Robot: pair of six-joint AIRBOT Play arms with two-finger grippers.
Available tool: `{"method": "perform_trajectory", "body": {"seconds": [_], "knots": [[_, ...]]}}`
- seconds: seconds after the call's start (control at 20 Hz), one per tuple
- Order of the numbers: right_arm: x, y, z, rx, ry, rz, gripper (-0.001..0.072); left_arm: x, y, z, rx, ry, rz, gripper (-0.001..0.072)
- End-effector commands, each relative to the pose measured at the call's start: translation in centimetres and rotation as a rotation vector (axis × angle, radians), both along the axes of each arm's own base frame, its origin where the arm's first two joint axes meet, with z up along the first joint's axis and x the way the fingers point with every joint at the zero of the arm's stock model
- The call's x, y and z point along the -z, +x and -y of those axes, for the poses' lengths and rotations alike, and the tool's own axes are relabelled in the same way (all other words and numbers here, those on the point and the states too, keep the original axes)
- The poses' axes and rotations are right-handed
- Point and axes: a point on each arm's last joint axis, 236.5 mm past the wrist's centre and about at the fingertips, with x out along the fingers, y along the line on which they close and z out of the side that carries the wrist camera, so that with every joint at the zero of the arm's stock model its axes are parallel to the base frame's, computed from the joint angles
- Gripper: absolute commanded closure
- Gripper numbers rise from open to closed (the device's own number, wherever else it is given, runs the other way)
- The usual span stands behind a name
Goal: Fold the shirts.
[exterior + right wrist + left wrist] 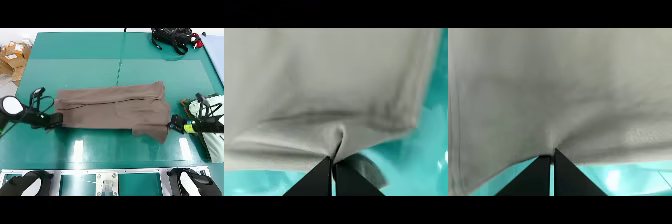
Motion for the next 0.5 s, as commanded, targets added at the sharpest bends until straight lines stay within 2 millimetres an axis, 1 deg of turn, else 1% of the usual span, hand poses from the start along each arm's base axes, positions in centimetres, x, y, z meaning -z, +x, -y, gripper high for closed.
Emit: {"method": "perform_trajectory", "body": {"seconds": [0.0, 0.15, 0.25, 0.35, 0.45], "knots": [[-3.1, 5.0, -0.3, -0.002, 0.04, 0.13, 0.0691, -2.5, 4.2, 0.8, 0.016, -0.028, 0.108, 0.0683], [-4.1, 10.8, -0.3, -0.016, 0.064, 0.193, 0.0691, -3.3, 9.1, 0.8, 0.036, -0.017, 0.163, 0.0683], [-3.8, 14.7, -0.5, -0.036, 0.056, 0.207, 0.0691, -2.9, 12.6, 1.0, 0.033, -0.021, 0.169, 0.0683], [-2.5, 18.6, -1.1, -0.061, 0.053, 0.202, 0.0691, -1.3, 15.8, 1.0, 0.026, -0.018, 0.157, 0.0683], [-0.5, 22.2, -1.5, -0.072, 0.054, 0.186, 0.0691, 0.9, 18.6, 1.0, 0.016, -0.015, 0.143, 0.0682]]}}
